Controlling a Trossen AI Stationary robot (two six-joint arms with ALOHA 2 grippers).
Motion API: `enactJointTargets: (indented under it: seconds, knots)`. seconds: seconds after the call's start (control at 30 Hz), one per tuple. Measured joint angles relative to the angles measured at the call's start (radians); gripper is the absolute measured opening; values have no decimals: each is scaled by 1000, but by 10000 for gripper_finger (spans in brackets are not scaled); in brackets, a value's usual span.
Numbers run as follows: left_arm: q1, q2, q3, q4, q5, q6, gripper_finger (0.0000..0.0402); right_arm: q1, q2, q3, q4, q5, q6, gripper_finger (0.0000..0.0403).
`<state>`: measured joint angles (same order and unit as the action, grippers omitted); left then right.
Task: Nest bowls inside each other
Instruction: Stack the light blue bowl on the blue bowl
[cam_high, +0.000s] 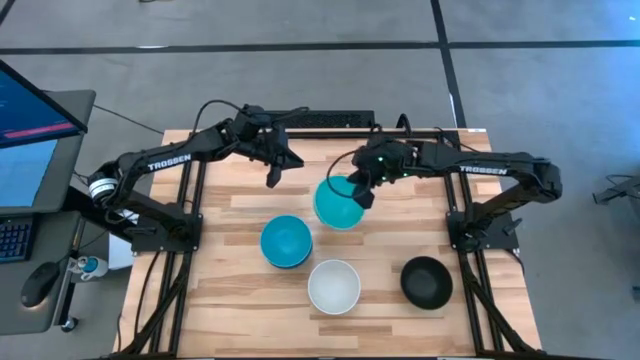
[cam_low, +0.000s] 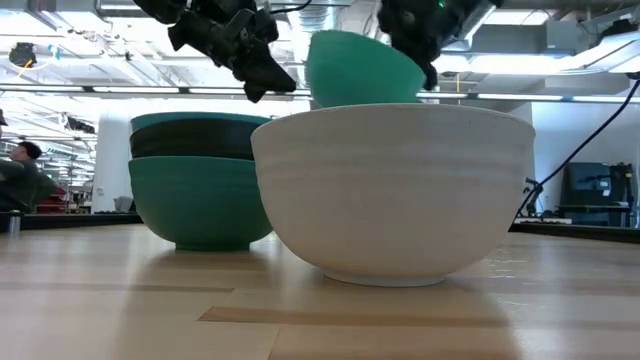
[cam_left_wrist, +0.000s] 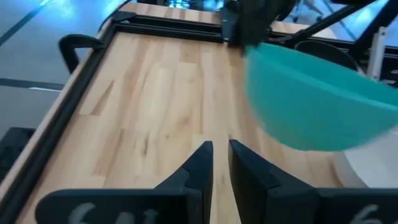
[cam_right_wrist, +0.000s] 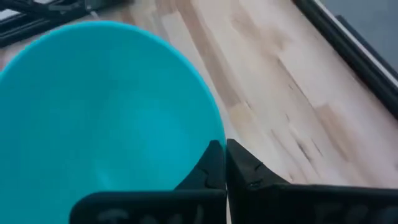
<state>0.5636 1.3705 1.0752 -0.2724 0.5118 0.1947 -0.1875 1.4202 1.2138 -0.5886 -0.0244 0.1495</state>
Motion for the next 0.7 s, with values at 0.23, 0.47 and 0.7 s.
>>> enactJointTargets:
  seconds: [0.23,0.47,0.7]
  knots:
    - [73,-85,1,-18,9,26,41,65,62,71,-126,30,7,5]
    - [100,-232,0,-194,125,68,41,107,102,84,18,22,49,5]
    - [50,-338,-18,-370,122,127,41,129,164,185,23,19,61,5]
